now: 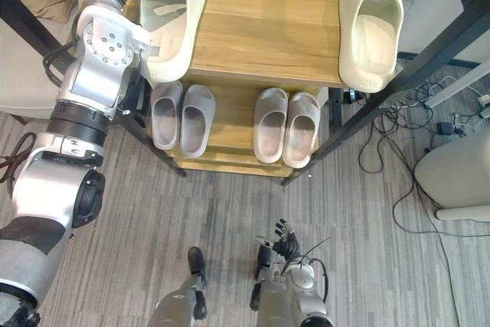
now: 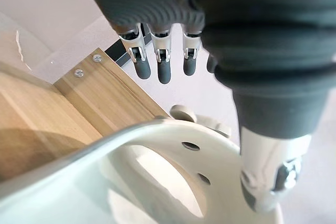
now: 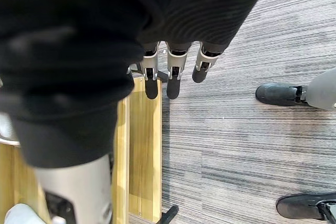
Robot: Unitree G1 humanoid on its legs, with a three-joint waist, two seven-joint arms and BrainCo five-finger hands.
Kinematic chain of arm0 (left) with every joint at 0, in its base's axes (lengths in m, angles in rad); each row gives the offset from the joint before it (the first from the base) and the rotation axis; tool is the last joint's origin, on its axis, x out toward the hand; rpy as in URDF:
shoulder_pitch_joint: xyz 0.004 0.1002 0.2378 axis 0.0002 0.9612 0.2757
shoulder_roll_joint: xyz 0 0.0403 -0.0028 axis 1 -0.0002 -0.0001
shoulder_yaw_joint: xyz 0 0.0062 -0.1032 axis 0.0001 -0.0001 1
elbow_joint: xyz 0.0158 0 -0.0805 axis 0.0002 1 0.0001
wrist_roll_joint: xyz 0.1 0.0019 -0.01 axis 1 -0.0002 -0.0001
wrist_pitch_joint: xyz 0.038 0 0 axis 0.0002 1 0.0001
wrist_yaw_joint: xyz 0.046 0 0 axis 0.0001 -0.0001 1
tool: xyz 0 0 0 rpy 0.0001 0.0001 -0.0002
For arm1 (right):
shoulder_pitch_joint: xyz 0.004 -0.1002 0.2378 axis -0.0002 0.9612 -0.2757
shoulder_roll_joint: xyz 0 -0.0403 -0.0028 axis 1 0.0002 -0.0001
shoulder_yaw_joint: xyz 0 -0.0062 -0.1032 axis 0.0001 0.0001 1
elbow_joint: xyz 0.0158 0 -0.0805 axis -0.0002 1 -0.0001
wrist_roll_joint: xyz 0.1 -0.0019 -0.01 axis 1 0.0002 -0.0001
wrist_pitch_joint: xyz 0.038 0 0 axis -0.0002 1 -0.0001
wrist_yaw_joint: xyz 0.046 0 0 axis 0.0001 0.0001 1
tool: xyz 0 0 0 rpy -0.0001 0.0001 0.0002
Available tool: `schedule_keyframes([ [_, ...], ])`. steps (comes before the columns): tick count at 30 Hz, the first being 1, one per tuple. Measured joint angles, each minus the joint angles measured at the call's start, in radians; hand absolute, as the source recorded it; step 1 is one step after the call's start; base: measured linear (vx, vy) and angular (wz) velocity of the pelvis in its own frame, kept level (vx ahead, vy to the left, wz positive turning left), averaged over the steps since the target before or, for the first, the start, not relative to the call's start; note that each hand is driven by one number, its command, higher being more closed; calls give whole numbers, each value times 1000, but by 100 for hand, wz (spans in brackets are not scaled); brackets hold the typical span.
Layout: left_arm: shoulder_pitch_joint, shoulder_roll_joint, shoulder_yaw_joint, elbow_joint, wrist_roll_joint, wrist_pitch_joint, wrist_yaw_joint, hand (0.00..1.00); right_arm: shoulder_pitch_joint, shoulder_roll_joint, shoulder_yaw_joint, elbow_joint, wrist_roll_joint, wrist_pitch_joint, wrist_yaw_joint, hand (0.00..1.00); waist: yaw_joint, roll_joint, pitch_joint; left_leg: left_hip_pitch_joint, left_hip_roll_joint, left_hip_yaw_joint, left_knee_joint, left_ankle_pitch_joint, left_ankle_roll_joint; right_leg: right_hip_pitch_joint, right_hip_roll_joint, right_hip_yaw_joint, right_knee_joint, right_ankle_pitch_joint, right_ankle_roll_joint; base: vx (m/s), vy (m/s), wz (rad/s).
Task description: Organize the slippers on the shoe rack
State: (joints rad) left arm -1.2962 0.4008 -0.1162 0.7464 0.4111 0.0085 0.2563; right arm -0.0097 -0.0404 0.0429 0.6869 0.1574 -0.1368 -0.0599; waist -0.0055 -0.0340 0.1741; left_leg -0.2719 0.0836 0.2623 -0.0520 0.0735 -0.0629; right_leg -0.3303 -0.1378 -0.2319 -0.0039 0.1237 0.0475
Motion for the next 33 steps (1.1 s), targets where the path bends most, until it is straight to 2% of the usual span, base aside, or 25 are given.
schedule_keyframes([
  [15,-10,0,-9,1,22,6,-6,0,-32,0,0,0,1,1,0,0,3,0,0,-6,0,3,0,0,0,-6,0,2,0,0,0,0,0,0],
  [19,-19,0,-29,3,60,8,-8,0,-37,0,0,0,2,2,0,0,5,0,0,-6,0,3,0,0,0,-7,0,2,0,0,0,0,0,0],
  [20,-19,0,-30,3,60,9,-8,100,-39,0,0,0,2,2,0,0,5,0,0,-6,0,4,0,0,0,-8,0,3,0,0,0,0,0,0],
  [25,-48,0,-38,26,62,26,-23,100,-45,0,0,-1,2,3,0,0,5,0,0,-15,0,12,0,0,0,-22,0,15,2,2,0,2,3,-4],
  [33,-63,-2,-60,31,68,28,-24,100,-46,0,-2,-13,3,4,0,0,1,-1,-1,-12,-2,30,0,0,0,-28,0,26,0,7,1,10,16,-5],
])
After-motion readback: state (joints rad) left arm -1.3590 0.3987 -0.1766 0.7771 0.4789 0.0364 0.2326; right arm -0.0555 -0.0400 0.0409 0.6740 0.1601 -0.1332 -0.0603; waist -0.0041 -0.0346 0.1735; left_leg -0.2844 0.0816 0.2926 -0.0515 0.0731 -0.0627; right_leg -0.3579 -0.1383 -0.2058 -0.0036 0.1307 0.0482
